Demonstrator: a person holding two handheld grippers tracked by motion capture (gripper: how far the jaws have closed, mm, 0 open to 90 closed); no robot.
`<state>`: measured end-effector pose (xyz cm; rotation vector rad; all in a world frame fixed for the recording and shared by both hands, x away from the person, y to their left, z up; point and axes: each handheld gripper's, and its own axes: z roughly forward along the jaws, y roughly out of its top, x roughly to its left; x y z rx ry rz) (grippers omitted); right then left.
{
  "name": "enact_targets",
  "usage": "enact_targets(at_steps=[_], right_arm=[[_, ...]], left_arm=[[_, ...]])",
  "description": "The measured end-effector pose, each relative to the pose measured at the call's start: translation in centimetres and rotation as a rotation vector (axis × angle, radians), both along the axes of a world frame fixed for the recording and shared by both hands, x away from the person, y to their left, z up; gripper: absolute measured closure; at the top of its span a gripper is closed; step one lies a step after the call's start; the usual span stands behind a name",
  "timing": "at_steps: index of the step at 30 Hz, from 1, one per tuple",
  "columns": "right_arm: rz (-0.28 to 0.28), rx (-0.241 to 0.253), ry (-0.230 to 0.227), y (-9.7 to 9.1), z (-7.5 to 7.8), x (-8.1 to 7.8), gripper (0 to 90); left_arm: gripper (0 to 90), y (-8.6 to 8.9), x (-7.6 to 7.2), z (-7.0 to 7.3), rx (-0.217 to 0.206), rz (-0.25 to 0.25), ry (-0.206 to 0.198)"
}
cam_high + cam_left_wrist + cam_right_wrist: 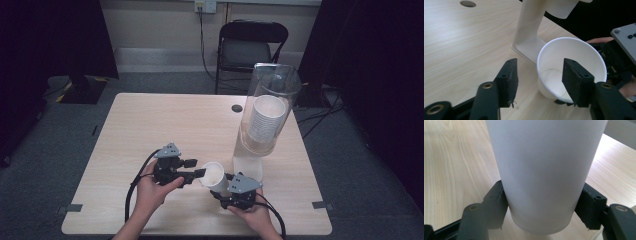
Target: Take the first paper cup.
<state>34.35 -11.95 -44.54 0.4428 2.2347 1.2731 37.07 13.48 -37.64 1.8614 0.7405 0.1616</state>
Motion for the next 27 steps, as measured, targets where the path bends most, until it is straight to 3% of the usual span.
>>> enact_targets(at_steps=[2,4,9,12,16,17,19,22,27], right_arm=[[0.007,0.006,0.000,0.2,0.0,0.0,33.2],[0.008,0.006,-0.002,0.3,0.0,0.0,33.2],[0.001,0.030,-0.016,1.0,0.2,0.0,32.8],[0.005,0.025,-0.021,1.2,0.2,0.0,32.8],[0.008,0.018,-0.016,1.5,0.1,-0.1,31.0],[0.003,0.016,-0.017,1.5,0.1,-0.1,27.1],[-0.033,0.024,-0.018,1.5,0.0,0.0,19.2],[-0.074,0.013,-0.039,1.3,0.0,0.0,19.6],[-0.084,0.034,-0.011,0.6,0.2,0.0,18.7]], left_arm=[[55.6,-0.2,0.1,-0.1,-0.002,0.004,0.028],[61.7,-0.2,0.1,-0.1,0.011,0.013,0.028],[78.7,-0.5,0.1,0.0,0.044,0.065,0.081],[83.8,-0.4,0.1,0.2,0.054,0.089,0.123],[86.0,-0.2,0.0,0.3,0.061,0.106,0.149],[86.7,-0.1,0.0,0.4,0.078,0.129,0.144],[86.7,0.3,0.2,0.5,0.069,0.143,0.157],[86.7,1.1,0.5,0.5,0.083,0.174,0.181],[86.6,3.2,1.2,0.4,0.124,0.247,0.231]])
